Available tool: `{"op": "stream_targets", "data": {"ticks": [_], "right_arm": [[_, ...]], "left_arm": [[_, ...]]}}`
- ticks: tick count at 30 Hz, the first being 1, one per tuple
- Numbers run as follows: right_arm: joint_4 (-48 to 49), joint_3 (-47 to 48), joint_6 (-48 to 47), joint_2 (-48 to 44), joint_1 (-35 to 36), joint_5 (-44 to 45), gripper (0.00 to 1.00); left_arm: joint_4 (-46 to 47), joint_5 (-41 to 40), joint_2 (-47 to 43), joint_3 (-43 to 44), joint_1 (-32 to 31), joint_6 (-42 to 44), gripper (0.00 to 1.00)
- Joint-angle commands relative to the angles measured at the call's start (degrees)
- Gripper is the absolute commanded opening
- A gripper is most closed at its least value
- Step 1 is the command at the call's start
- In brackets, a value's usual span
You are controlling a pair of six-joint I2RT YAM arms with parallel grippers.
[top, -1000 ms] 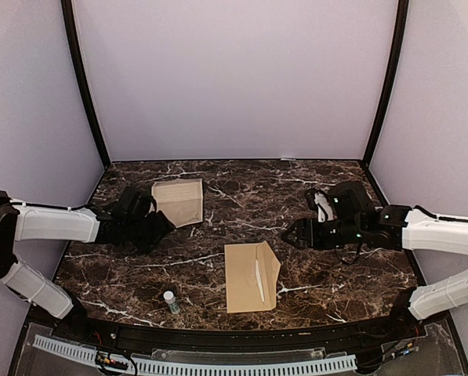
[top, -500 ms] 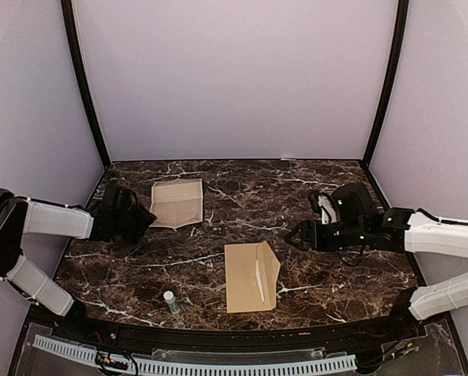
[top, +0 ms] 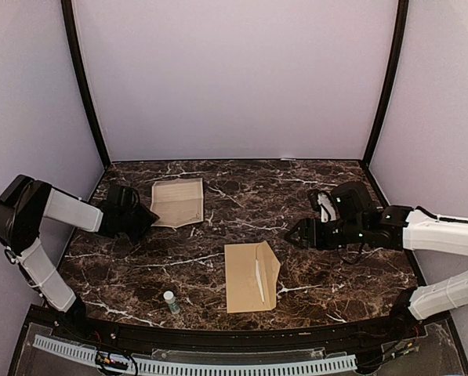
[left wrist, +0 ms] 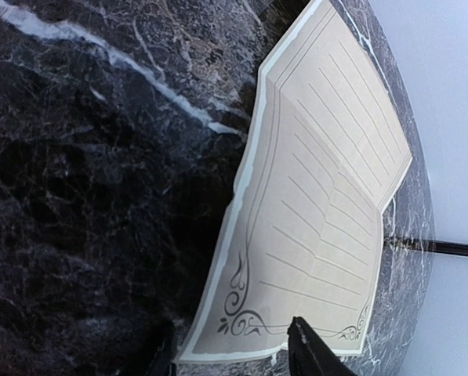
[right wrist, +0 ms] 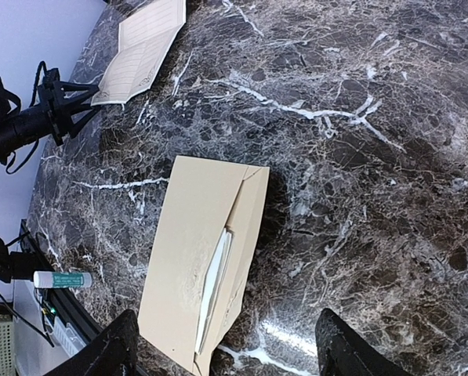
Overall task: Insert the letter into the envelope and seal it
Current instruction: Pick up the letter from the center of the board.
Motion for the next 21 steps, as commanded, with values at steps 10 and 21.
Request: {"op": "stream_targets", "data": {"ticks": [10,21], "right_arm": [[0.65,4.09,-0.07,4.31,-0.75,0.6,0.74],[-0.51,5.94,0.17,5.22,-0.91,1.11,0.74]], "left_arm": [[6.99,2.72,6.92,1.59,2.33,-0.75,0.27],[3.32,-0.15,4.1,3.4,2.39,4.03,0.01]]}}
